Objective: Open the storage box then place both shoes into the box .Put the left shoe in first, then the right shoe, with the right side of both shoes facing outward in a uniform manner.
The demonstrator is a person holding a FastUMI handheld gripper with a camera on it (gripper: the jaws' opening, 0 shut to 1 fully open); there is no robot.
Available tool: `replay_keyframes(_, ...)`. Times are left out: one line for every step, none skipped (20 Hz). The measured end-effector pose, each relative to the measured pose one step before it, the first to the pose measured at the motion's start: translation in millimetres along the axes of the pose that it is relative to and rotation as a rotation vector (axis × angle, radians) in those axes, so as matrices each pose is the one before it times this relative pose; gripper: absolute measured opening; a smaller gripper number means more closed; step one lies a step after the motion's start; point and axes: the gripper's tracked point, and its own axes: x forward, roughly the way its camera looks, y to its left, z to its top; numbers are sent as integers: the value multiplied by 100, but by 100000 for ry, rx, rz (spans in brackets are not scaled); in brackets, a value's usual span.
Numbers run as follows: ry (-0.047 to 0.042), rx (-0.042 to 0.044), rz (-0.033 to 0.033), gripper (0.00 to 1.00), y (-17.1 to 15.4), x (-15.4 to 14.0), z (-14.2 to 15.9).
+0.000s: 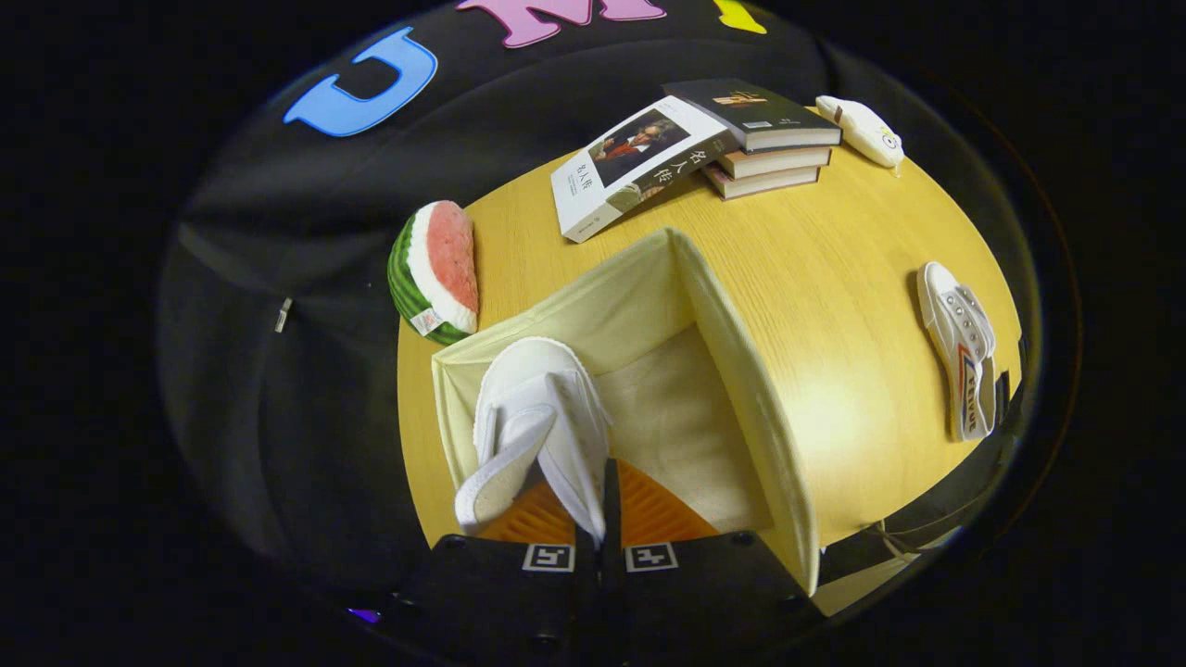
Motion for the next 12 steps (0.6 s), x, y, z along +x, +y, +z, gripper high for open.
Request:
replay_keyframes(-75, -2367, 648, 5, 214, 433, -252)
replay_keyframes(2391, -2376, 2297, 6, 397, 256, -843)
replay_keyframes(3082, -1496, 3941, 9, 579, 54, -796)
replay_keyframes(3459, 619, 6391, 20, 1106, 224, -890)
replay_keyframes(3659, 545, 5849, 32, 971, 103, -796)
replay_keyframes(2182, -566, 3105, 54, 289, -226, -729)
replay_keyframes(1005, -2254, 846, 76, -262, -98, -423)
replay_keyframes(428, -2256, 964, 98, 48, -253, -135)
replay_keyframes(-379, -2149, 1137, 100, 11, -356, -72)
replay_keyframes(-564, -1588, 1109, 99, 66, -576, 53)
replay_keyframes(-1200, -1156, 1148, 99, 97, -535, 186)
replay_keyframes(-1193, -1986, 768, 99, -23, -610, 121)
